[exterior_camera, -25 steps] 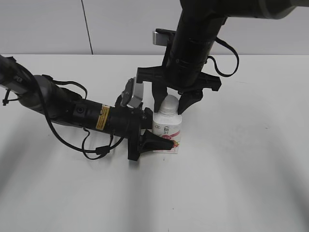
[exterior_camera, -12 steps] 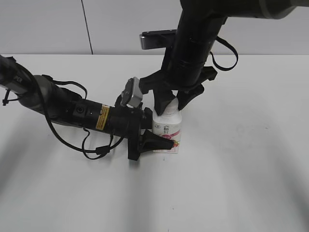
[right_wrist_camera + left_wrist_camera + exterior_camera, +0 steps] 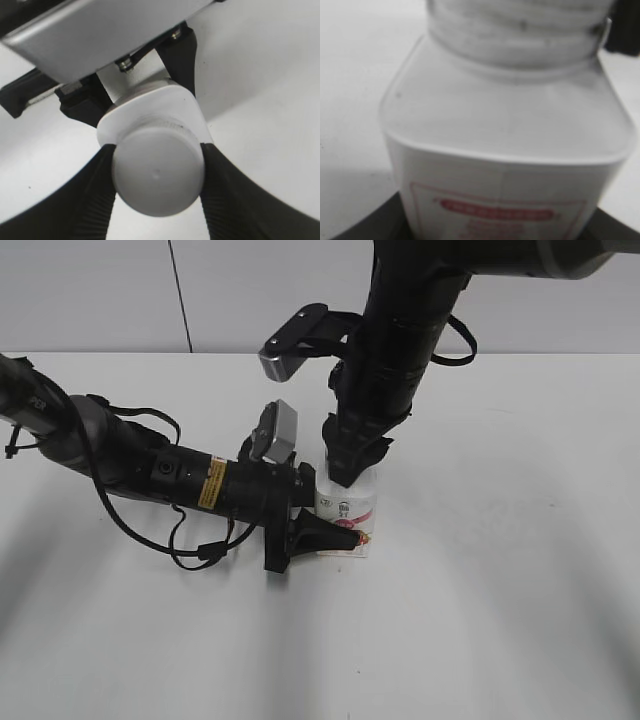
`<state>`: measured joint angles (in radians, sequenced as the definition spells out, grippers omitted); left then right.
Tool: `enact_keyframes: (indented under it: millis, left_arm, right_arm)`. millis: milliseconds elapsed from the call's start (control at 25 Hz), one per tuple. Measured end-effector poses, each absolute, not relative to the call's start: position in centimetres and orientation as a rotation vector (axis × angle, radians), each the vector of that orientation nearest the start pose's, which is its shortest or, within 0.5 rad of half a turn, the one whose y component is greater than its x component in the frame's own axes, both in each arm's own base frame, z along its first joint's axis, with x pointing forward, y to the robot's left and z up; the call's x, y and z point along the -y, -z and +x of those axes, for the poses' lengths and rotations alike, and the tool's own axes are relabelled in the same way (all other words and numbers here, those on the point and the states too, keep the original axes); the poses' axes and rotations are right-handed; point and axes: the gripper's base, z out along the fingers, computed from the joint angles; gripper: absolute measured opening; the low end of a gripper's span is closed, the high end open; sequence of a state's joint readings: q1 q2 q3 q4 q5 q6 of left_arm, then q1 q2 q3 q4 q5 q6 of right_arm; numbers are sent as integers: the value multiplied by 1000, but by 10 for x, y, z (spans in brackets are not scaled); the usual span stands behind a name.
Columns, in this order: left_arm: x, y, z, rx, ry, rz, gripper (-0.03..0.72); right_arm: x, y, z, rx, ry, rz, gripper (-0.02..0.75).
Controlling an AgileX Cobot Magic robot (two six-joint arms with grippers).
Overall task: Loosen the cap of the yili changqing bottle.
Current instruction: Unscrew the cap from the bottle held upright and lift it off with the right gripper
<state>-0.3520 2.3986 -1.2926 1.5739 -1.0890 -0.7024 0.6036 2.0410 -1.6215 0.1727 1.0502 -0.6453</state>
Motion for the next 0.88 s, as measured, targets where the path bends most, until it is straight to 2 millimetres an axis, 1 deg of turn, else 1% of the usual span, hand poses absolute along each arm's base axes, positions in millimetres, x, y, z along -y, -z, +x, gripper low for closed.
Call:
enact_keyframes:
  millis: [120,280,520,880]
  left_arm:
    - [216,-47,353,-1531,1091,1532,385]
    - [216,-47,353,-1530,1090,1536,385]
    - [215,-47,353,-1530,1089,1537,385]
    - [215,-47,353,-1527,1087,1540,385]
  right_arm:
    - [-252,-208,341,-2318,-205,-1797,396]
    - [-252,-208,341,-2199,-186,-1931,396]
    - [-252,-208,341,-2134,-173,-1998,396]
    - [-251,-208,340,-2138,-175,-2016,396]
